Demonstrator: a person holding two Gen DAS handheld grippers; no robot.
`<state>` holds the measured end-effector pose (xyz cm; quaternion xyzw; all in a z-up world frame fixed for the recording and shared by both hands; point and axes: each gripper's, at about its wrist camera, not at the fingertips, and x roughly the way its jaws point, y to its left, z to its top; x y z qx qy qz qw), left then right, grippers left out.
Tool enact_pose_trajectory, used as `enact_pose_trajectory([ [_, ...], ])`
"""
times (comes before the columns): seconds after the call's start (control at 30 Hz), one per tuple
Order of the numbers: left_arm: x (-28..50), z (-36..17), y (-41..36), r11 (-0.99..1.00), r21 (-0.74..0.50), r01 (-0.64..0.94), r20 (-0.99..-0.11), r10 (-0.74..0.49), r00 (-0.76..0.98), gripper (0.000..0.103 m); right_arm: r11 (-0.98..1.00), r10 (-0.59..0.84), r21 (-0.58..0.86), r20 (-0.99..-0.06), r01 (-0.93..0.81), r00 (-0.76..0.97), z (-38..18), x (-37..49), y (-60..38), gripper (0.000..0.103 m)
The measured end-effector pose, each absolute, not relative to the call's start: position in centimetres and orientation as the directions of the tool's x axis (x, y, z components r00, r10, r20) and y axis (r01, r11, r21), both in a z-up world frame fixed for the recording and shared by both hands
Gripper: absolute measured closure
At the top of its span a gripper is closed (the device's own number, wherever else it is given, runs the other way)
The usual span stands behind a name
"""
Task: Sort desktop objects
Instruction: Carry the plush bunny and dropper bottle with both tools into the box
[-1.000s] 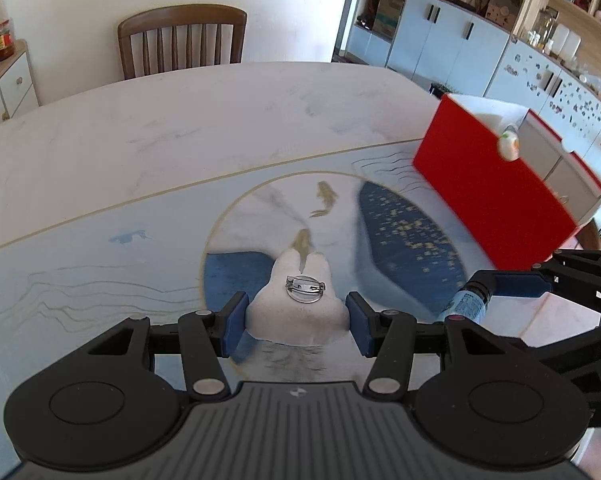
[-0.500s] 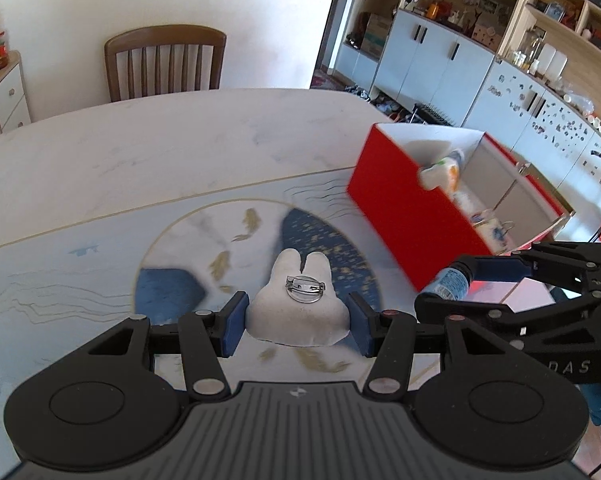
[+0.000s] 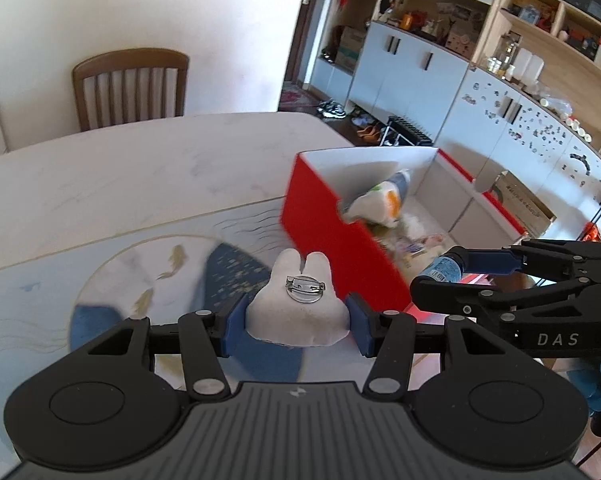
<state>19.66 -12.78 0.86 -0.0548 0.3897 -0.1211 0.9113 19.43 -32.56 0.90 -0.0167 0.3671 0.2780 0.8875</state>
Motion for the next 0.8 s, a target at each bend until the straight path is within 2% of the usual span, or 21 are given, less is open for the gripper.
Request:
enact_pose_trajectory([
  [0.53, 23.7, 1.9, -21.8, 0.932, -0.145, 0.334, -0.686, -0.337, 0.645, 0.051, 0.913, 0.370, 0.125, -0.649, -0.387, 0.665, 1.0, 21.4, -41.4, 0.041],
  [0.8, 27.4, 1.0, -25.3, 0.926, -0.092, 0.367, -0.713, -0.318, 0.625, 0.051, 0.934, 0.314, 0.087, -0.661, -0.347, 0.682, 0.2, 24.3, -44.3, 0.041],
])
